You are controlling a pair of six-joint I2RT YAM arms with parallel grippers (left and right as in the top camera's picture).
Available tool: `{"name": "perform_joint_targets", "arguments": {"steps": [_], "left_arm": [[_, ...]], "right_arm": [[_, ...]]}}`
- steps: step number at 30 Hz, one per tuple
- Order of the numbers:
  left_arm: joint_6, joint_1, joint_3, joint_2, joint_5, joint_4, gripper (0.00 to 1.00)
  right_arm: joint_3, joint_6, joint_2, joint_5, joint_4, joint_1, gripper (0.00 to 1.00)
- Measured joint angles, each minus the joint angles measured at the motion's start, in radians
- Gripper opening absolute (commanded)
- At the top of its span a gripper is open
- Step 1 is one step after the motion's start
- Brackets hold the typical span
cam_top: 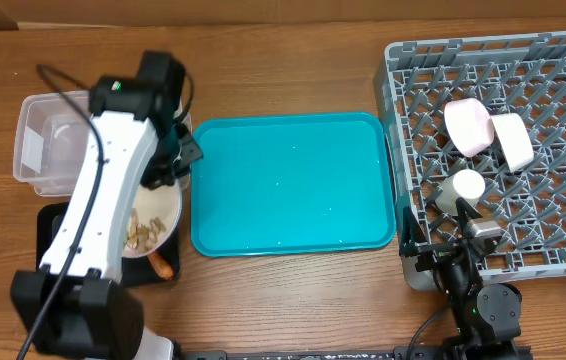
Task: Sort waste into correct bins and load items into the dishwasher
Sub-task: 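Tip the plate over the black tray to dump the food scraps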
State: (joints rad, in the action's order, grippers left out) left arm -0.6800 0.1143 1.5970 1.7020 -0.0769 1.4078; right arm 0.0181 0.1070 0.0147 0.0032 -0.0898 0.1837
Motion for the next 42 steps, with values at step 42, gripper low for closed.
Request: {"name": "perform_joint_targets", "arguments": {"steps": [42], "left_arm": [[0.717,-0.980,-0.664,-0.504,1.096,-0.248,0.04]], "right_arm": [[0.000,0.000,0.000,0.000,-0.001,0.000,1.00]]}}
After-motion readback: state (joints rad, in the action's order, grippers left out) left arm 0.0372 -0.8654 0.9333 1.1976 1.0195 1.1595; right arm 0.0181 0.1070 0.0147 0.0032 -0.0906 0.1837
